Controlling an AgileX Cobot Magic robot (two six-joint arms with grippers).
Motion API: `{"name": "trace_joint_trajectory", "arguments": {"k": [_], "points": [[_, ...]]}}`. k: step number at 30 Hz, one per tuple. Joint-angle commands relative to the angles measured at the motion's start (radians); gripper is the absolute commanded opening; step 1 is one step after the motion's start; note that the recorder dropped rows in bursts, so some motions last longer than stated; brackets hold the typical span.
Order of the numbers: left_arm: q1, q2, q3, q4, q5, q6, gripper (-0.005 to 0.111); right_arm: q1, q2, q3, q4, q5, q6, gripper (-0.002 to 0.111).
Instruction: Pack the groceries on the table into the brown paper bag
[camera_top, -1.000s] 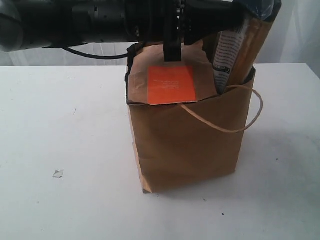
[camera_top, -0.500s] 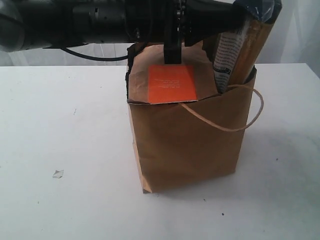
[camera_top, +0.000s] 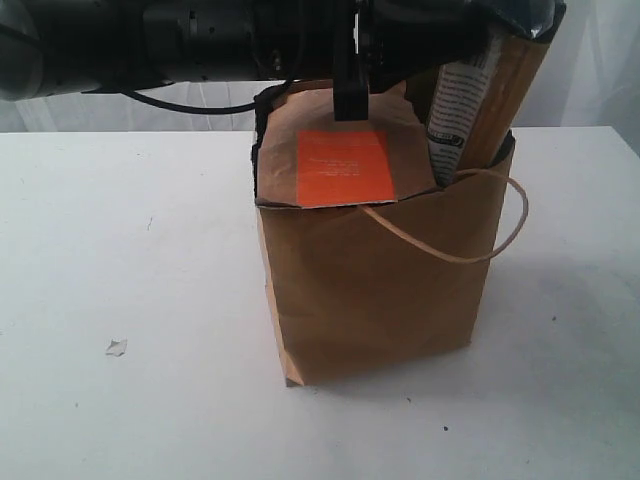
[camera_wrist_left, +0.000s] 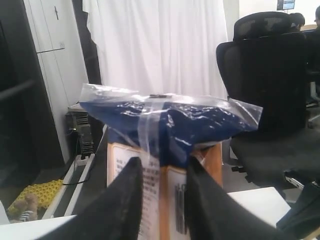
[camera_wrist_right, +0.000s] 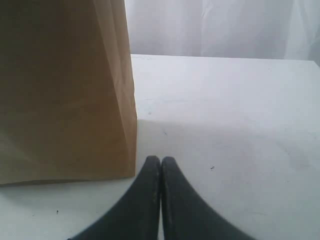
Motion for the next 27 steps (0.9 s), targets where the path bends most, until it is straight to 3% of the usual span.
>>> {"name": "trace_joint_trajectory", "arguments": {"k": [1,4,9,14,24,27], "points": [[0.003,-0.015,0.004,-0.024,-0.007,-0.02,0.034,-0.004,-0.006,0.004,-0.006,-0.009,0.0,0.0],[0.003,-0.015,0.004,-0.024,-0.007,-0.024,0.034,-0.004,-0.006,0.004,0.0,-0.014,0.015,0.0],[0.003,-0.015,0.004,-0.024,-0.005,-0.024,0.033,-0.004,-0.006,0.004,0.269,-0.167,0.314,0.0],[0.003,-0.015,0.004,-0.024,-0.005,-0.024,0.033,-0.004,-0.006,0.004,0.28,-0.325,0.459,0.0],[0.003,-0.015,0.004,-0.024,-0.005,-0.024,0.029,-0.004,-0.006,0.004,0.3,-0.333,0.629,0.0],[0.003,-0.015,0.004,-0.024,-0.005,-0.024,0.029,-0.002,-0.006,-0.089,0.292,-0.25,0.566,0.0]]}}
